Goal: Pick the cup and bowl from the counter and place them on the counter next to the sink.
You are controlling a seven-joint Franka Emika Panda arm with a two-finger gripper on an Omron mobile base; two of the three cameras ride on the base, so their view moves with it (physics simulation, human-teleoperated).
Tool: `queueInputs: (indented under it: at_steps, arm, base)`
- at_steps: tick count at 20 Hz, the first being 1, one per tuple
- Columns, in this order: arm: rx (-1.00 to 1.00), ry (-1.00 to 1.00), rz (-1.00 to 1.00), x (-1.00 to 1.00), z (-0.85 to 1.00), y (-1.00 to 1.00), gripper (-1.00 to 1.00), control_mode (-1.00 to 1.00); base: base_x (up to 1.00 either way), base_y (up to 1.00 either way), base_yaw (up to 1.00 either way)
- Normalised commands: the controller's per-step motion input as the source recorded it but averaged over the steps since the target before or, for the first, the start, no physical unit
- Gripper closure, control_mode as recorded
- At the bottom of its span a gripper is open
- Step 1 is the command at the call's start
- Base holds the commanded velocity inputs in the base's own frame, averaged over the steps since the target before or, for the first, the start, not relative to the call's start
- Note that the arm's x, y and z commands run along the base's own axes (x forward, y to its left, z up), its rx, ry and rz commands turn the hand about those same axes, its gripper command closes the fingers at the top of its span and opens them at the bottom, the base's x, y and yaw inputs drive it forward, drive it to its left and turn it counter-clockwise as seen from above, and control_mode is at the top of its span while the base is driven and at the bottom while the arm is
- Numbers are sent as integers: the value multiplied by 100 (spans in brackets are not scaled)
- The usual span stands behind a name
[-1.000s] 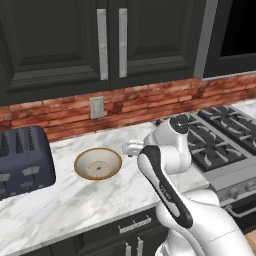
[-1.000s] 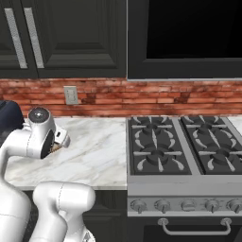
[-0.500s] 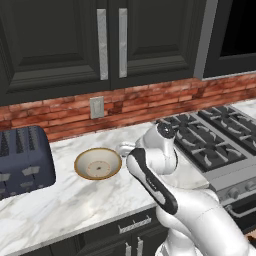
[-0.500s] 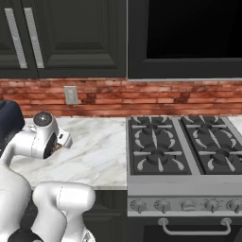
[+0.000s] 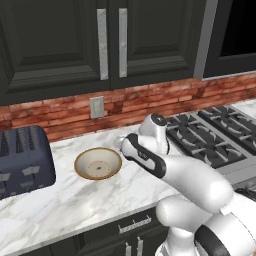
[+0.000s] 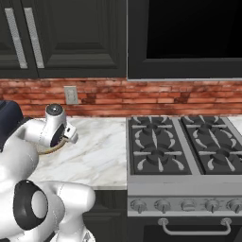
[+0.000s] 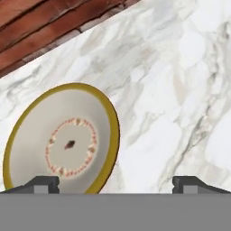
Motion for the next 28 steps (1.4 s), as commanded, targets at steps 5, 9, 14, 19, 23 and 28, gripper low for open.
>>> queueInputs:
  at_steps: [5, 9, 14, 19, 23, 28]
  arm:
    - [0, 11, 0, 38, -25, 1, -100, -100]
    - [0, 7, 0, 4, -40, 11, -100, -100]
    - [0, 1, 0, 0, -23, 14, -100, -100]
    - [0, 0, 0, 0, -22, 12, -100, -100]
    - [0, 0, 0, 3, -15, 1, -100, -100]
    - [0, 0, 0, 4, -18, 0, -100, -100]
  base:
    - [0, 0, 0]
    - [0, 0, 0]
    - [0, 0, 0]
    - [0, 0, 0]
    - [0, 0, 0]
    - [0, 0, 0]
